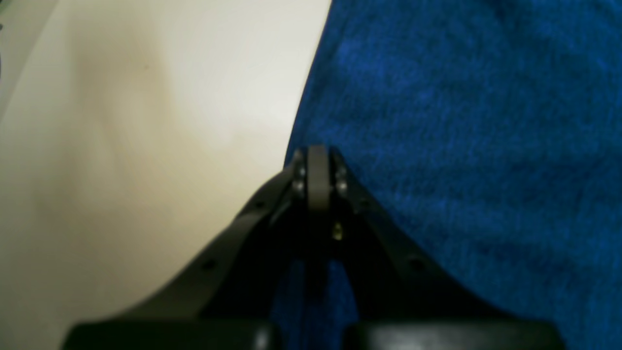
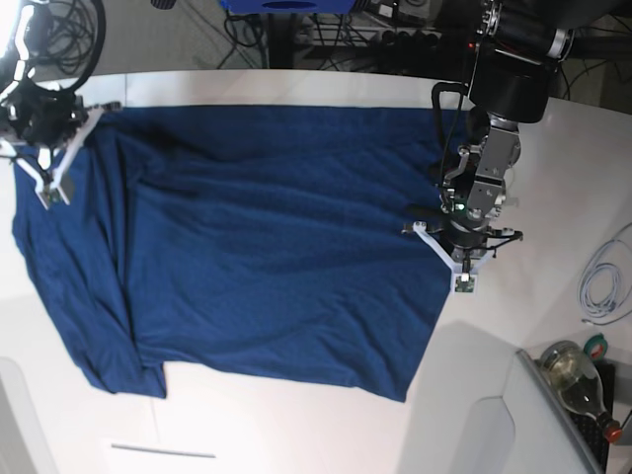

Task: Layout the t-shirt on the table in an organized manner, then fold the t-shirt properly
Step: 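Lower both grippers onto the blue shirt and pinch its fabric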

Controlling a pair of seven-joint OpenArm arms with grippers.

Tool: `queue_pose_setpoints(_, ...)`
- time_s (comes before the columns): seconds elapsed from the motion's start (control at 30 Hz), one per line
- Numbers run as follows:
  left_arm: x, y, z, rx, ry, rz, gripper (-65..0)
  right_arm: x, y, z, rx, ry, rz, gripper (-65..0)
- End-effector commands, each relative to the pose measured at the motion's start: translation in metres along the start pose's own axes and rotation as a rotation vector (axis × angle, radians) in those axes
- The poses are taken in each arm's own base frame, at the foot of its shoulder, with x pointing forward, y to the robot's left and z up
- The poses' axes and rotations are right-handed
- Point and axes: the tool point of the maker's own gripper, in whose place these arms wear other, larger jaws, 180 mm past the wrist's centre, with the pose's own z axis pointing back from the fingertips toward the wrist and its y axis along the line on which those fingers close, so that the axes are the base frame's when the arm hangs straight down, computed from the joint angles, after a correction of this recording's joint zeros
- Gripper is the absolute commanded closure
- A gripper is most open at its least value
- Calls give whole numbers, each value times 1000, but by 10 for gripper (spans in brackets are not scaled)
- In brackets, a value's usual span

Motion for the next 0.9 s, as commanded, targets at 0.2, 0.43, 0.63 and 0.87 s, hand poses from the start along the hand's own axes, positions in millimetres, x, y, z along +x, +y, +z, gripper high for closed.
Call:
queue_pose_setpoints(0.2, 3, 3, -1, 7, 14, 6, 0, -22, -11, 6, -24, 59, 47, -6)
queue_pose_setpoints(0.43, 15, 1, -1, 4, -9, 12, 0, -13, -14, -8, 0, 71, 21, -98)
queue_pose_setpoints(0.63, 50, 11, 9, 14, -101, 63, 0, 8, -26, 14, -66, 12, 53, -356)
queue_pose_setpoints(0.87, 32, 4, 48, -17, -54, 111, 0, 43, -79, -28, -43, -81, -77, -105)
